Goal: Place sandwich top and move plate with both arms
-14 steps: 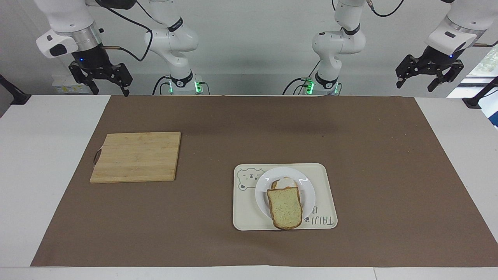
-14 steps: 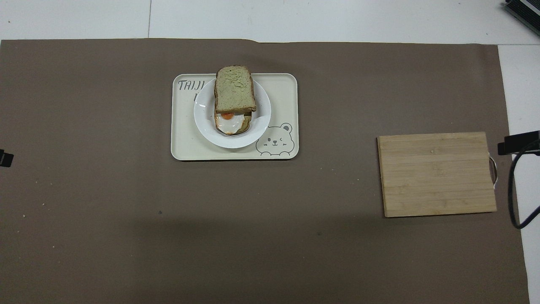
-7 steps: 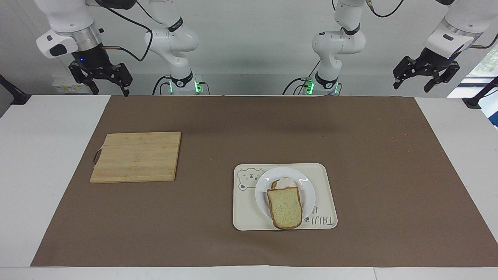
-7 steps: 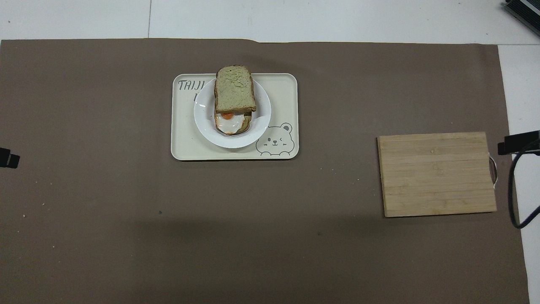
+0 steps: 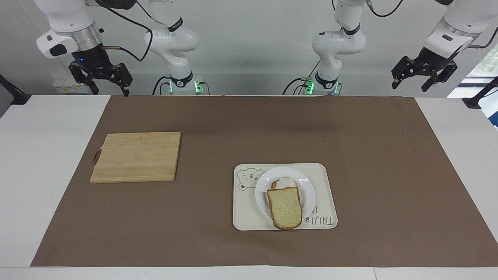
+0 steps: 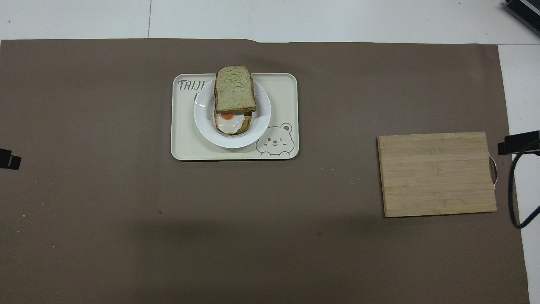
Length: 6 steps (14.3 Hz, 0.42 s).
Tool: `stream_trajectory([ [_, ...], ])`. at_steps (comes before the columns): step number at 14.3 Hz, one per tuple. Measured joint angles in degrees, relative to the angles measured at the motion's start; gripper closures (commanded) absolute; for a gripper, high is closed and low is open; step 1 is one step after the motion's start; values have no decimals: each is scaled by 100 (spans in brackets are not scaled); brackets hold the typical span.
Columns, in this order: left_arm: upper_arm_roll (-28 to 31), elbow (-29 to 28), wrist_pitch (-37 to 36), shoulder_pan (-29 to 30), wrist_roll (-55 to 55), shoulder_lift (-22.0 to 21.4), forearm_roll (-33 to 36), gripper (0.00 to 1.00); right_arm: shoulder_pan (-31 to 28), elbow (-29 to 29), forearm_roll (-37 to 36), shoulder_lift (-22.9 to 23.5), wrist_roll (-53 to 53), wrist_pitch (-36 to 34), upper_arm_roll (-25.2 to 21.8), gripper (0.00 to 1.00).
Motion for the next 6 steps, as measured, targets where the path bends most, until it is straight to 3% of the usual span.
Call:
stream_trajectory([
  [6, 8, 0, 48, 3, 0, -2, -1, 0, 0, 0, 0, 0, 0, 0, 0, 0],
])
